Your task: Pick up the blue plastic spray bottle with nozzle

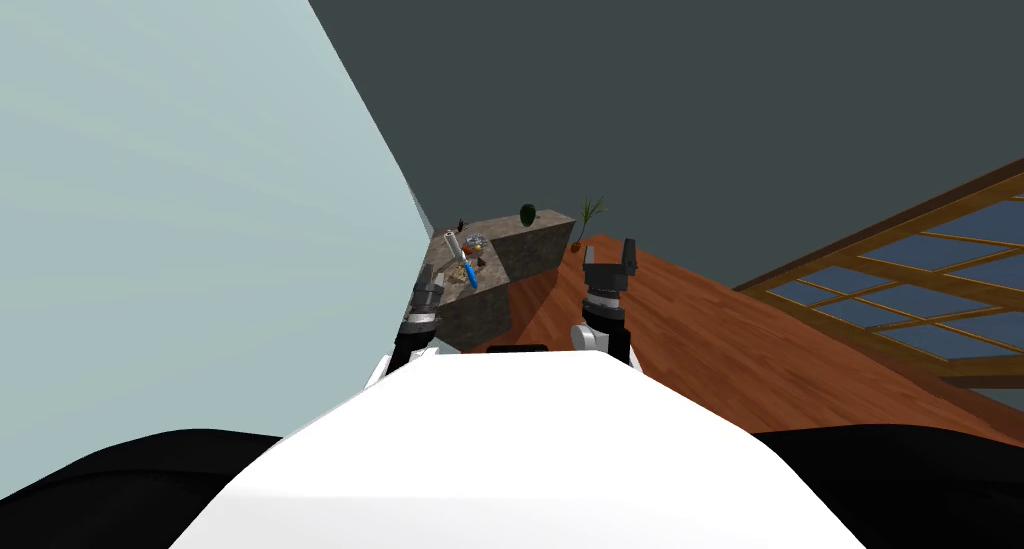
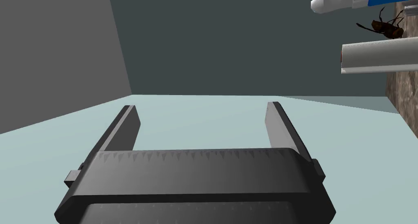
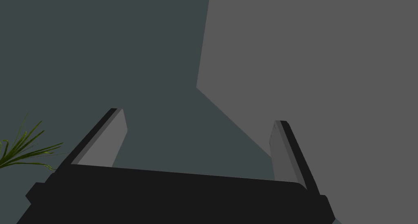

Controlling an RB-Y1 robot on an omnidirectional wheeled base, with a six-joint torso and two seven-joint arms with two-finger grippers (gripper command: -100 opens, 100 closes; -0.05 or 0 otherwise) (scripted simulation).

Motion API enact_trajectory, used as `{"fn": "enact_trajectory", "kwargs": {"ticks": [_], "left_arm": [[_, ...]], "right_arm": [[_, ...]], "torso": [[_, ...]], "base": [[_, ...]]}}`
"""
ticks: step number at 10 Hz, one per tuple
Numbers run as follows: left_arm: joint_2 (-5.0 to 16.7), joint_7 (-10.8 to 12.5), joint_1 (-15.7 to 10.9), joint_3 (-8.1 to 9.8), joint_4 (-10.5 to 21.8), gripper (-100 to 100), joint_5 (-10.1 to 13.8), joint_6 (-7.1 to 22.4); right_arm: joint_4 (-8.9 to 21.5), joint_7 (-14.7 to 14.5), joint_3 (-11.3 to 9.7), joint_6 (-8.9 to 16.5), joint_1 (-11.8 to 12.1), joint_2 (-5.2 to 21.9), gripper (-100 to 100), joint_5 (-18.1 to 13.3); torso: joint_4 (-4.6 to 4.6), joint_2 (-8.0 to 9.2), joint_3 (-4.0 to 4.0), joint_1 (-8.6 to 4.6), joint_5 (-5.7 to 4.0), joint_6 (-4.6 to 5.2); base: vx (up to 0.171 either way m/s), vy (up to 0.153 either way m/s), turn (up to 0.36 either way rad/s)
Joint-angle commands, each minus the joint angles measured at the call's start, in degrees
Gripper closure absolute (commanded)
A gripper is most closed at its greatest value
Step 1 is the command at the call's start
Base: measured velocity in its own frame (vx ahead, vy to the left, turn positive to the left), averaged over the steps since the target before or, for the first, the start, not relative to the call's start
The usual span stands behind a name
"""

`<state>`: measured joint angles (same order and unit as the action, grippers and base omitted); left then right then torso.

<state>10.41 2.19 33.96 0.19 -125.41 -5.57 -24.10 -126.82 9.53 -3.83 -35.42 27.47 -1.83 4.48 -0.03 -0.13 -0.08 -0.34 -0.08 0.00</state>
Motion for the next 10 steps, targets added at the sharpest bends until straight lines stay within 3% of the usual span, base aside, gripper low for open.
{"fn": "enact_trajectory", "kwargs": {"ticks": [1,10], "left_arm": [[2.47,-0.34,0.05,1.06,1.28,-100,-0.35,2.14],[14.36,-2.46,3.18,5.06,6.09,-100,-2.83,12.70]], "right_arm": [[0.00,0.00,0.00,0.00,0.00,0.00,0,0.00],[0.00,0.00,0.00,0.00,0.00,0.00,0,0.00]], "torso": [[0.00,0.00,0.00,0.00,0.00,0.00],[0.00,-0.01,-0.01,-0.02,-0.01,0.00]], "base": [[0.050,-0.112,-0.021],[0.049,-0.106,-0.022]]}}
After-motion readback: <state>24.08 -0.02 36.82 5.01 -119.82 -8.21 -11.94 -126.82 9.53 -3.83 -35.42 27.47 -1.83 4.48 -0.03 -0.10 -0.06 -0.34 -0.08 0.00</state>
